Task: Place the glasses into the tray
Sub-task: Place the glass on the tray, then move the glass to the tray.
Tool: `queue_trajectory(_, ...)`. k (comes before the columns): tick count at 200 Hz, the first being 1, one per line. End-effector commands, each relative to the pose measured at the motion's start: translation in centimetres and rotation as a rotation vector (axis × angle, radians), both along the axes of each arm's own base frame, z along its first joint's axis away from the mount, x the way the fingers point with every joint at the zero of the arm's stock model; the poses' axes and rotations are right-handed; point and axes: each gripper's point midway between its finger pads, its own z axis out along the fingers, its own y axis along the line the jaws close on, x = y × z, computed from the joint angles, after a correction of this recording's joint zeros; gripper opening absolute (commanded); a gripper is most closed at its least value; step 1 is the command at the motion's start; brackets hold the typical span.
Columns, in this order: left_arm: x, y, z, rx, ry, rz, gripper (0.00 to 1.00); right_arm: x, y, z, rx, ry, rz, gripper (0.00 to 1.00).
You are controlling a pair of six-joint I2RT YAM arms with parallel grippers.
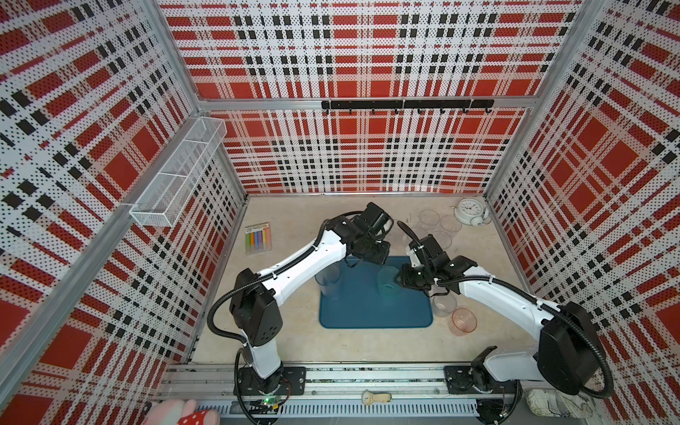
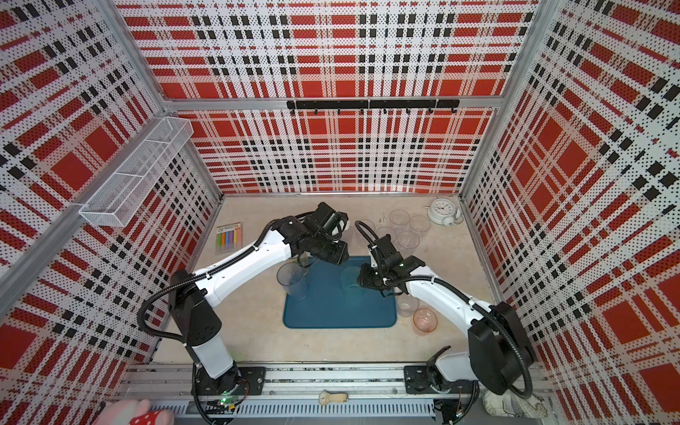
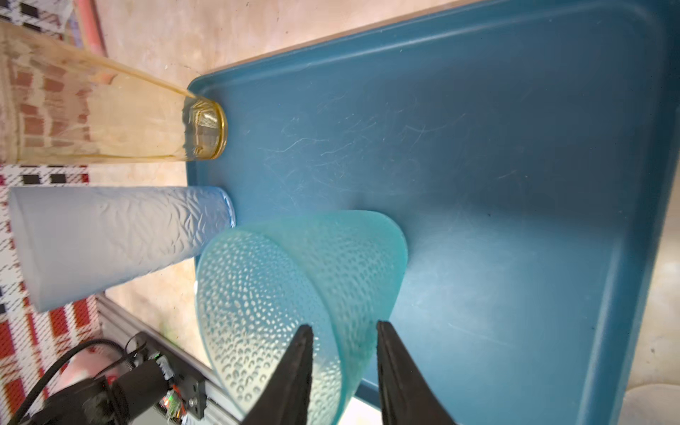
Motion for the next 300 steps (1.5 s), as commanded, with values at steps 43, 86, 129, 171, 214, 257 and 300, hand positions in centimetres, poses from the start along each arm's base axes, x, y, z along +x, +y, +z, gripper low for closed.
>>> queue_trajectory(43,3.2,4.6,5.5,-0.156,-0.137,0.188,0.37,-0.4,1.0,-0.1,-0.211,-0.03,0.032,0.26)
queue_trajectory(86,4.2,7.2,7.3,-0.214,-0.199,0.26,0.38,-1.1,2.1,0.1,-0.248,-0.024,0.067,0.21)
queue_trajectory(129,5.7,10.2,9.2,-0.245,-0.266,0.338,0.38,-2.7,4.0,0.5,-0.242,-0.011,0.107,0.21)
queue_trajectory(171,6.7,12.4,10.5,-0.264,-0.311,0.392,0.38,-4.2,7.5,0.2,-0.193,0.005,0.141,0.21)
queue_trajectory(214,6.6,13.5,10.5,-0.262,-0.319,0.407,0.39,-4.9,9.8,-0.6,-0.136,0.029,0.161,0.21)
queue_trajectory(257,6.2,13.8,10.0,-0.254,-0.314,0.413,0.39,-6.3,12.3,-0.8,-0.104,0.043,0.202,0.21)
queue_trajectory(300,6.1,14.3,10.5,-0.265,-0.324,0.413,0.4,-7.0,15.2,-1.1,-0.046,0.049,0.227,0.2)
